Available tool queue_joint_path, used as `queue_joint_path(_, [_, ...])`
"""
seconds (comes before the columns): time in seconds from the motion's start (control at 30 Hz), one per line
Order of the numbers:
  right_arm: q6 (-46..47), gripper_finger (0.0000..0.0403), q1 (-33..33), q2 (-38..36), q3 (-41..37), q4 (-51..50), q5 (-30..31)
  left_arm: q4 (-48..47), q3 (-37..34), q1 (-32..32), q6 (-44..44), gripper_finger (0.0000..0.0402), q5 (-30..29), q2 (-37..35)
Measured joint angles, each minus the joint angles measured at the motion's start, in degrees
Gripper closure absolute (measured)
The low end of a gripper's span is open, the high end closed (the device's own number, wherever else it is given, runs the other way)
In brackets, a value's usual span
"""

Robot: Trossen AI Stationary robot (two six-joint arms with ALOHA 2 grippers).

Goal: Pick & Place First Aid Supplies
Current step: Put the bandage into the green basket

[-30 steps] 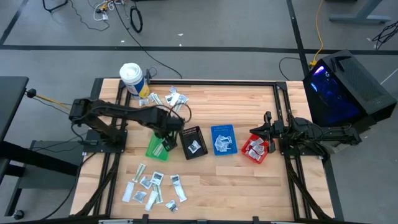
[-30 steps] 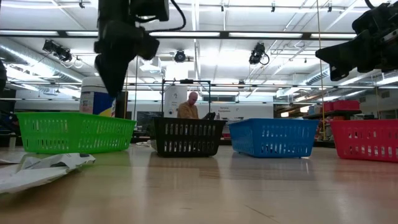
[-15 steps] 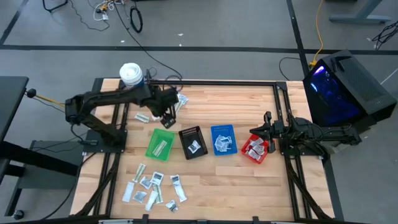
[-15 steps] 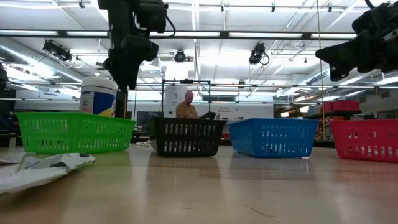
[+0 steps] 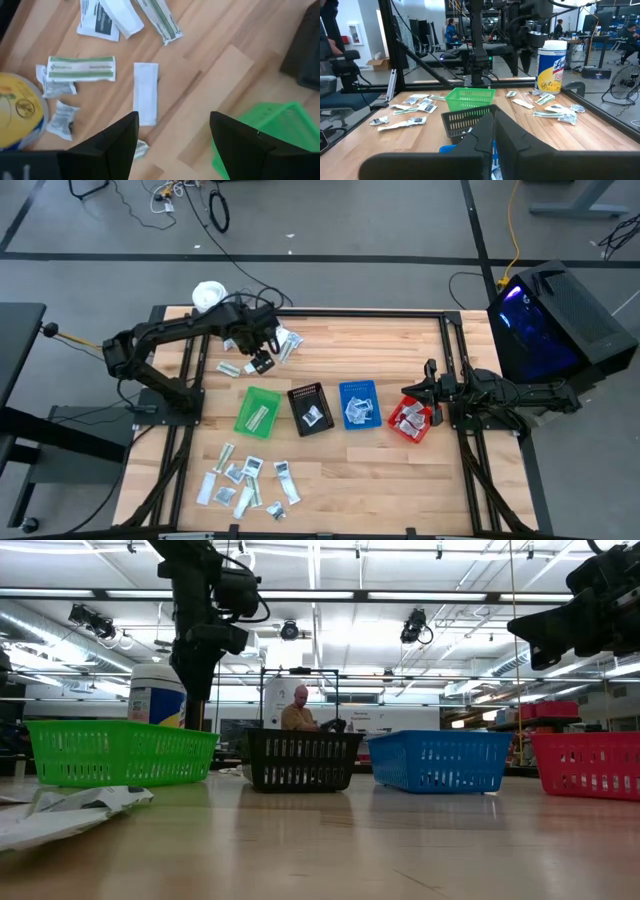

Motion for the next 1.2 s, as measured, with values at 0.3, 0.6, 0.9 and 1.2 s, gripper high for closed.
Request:
queue_joint_path(0.3, [0.01,0.038,0.0,0.0,0.0,-0.01,0.0,1.88,-1.06,4.35,6.28,0.0109,4.48,2.91])
queue_joint_path(0.6, [0.0,0.038,0.0,0.0,0.0,0.0,0.0,2.06,-1.31,7.82,6.21,0.007,4.56,6.16])
queue_joint_path(0.9, [0.02,0.038,0.0,0.0,0.0,0.0,0.01,5.45,-8.34,6.68,2.3,0.007,4.8,6.14])
queue_joint_path(1.2, [0.02,0.038,0.0,0.0,0.0,0.0,0.01,10.62,-10.33,6.09,3.54,0.007,4.31,8.16])
